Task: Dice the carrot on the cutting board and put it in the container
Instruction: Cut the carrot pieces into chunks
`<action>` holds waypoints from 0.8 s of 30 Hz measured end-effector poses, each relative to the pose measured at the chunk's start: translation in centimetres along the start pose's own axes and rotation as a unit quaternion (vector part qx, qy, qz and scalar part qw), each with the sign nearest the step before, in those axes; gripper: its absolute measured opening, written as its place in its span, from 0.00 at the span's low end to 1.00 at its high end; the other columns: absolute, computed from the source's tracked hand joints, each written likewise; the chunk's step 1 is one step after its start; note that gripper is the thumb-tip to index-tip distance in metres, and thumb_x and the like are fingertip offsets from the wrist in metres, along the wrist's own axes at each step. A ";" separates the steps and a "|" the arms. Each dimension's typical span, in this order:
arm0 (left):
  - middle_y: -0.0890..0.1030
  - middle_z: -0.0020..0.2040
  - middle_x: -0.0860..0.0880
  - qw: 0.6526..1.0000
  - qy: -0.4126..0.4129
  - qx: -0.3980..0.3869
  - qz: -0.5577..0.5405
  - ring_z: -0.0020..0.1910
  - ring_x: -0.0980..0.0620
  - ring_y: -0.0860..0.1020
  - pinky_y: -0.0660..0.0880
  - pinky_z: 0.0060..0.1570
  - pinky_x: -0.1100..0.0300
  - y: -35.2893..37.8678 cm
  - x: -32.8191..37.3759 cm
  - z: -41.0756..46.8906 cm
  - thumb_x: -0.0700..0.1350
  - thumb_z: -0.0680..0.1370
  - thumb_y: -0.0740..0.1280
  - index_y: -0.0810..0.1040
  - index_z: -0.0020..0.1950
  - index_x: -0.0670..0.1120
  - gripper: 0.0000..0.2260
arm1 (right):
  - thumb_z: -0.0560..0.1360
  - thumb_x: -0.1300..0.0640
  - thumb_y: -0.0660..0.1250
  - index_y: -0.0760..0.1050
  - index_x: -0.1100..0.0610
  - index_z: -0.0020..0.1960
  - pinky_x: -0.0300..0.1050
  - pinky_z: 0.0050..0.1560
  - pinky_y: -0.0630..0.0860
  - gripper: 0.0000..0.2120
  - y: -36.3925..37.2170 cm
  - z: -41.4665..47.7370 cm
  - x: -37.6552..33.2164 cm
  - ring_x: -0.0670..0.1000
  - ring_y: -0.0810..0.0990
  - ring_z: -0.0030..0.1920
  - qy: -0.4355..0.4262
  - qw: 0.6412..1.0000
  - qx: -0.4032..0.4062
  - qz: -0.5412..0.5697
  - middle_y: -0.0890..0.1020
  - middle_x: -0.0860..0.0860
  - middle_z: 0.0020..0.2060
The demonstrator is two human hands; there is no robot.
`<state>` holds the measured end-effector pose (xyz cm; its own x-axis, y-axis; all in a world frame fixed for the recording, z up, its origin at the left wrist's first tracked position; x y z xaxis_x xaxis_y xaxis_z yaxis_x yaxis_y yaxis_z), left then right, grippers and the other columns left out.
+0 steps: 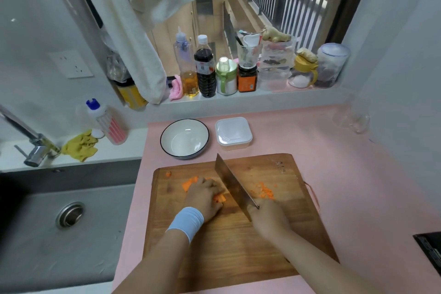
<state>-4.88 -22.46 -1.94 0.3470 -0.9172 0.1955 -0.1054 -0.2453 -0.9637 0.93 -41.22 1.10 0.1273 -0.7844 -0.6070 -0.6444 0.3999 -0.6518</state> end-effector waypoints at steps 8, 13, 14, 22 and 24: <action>0.76 0.63 0.56 0.996 0.077 0.035 0.018 0.63 0.50 0.68 0.59 0.62 0.55 0.3 0.6 1.1 0.53 0.78 0.64 0.75 0.66 0.58 0.16 | 0.83 0.50 0.60 0.78 0.51 0.42 0.42 0.32 0.68 0.14 -0.3 -0.3 1.1 0.50 0.76 0.31 0.073 0.994 0.027 0.080 0.77 0.48 0.30; 0.78 0.59 0.56 0.990 0.087 0.055 -0.097 0.61 0.52 0.70 0.61 0.62 0.58 1.3 2.2 2.0 0.51 0.75 0.69 0.78 0.62 0.56 0.15 | 0.82 0.52 0.60 0.73 0.52 0.36 0.43 0.35 0.69 0.16 -2.6 -0.3 2.4 0.50 0.76 0.34 0.106 0.988 0.052 0.102 0.75 0.48 0.32; 0.78 0.58 0.55 0.987 0.096 0.053 -0.121 0.61 0.52 0.71 0.62 0.63 0.58 1.6 2.7 2.3 0.50 0.75 0.70 0.79 0.61 0.55 0.15 | 0.82 0.52 0.59 0.72 0.51 0.37 0.43 0.35 0.69 0.15 -3.0 -0.4 2.6 0.50 0.76 0.36 0.112 0.987 0.055 0.102 0.75 0.48 0.33; 0.77 0.53 0.52 0.961 0.134 0.110 -0.216 0.54 0.54 0.74 0.68 0.58 0.66 2.7 4.3 2.5 0.46 0.74 0.72 0.82 0.54 0.48 0.10 | 0.83 0.49 0.58 0.74 0.51 0.36 0.45 0.40 0.73 0.18 -3.5 -0.9 1.9 0.52 0.79 0.38 0.078 0.994 0.058 0.046 0.78 0.49 0.33; 0.79 0.50 0.51 0.957 0.156 0.135 -0.205 0.53 0.53 0.75 0.70 0.57 0.64 3.1 4.1 2.1 0.43 0.74 0.72 0.83 0.50 0.46 0.06 | 0.83 0.47 0.57 0.76 0.50 0.39 0.46 0.40 0.75 0.17 -3.0 -0.8 1.5 0.52 0.81 0.40 0.063 0.996 0.054 0.018 0.80 0.48 0.35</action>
<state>-1.86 -26.34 -4.45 0.0079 -0.8213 0.5705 0.2392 -0.5524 -0.7985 2.40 -43.99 2.51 0.0059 -0.8196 -0.5729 -0.5611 0.4715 -0.6804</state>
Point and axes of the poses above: each hand's wrist, its own z-axis towards the middle knuckle, its own y-axis out of the palm, x = y × z, the point moved 6 cm from there along z, towards the middle knuckle
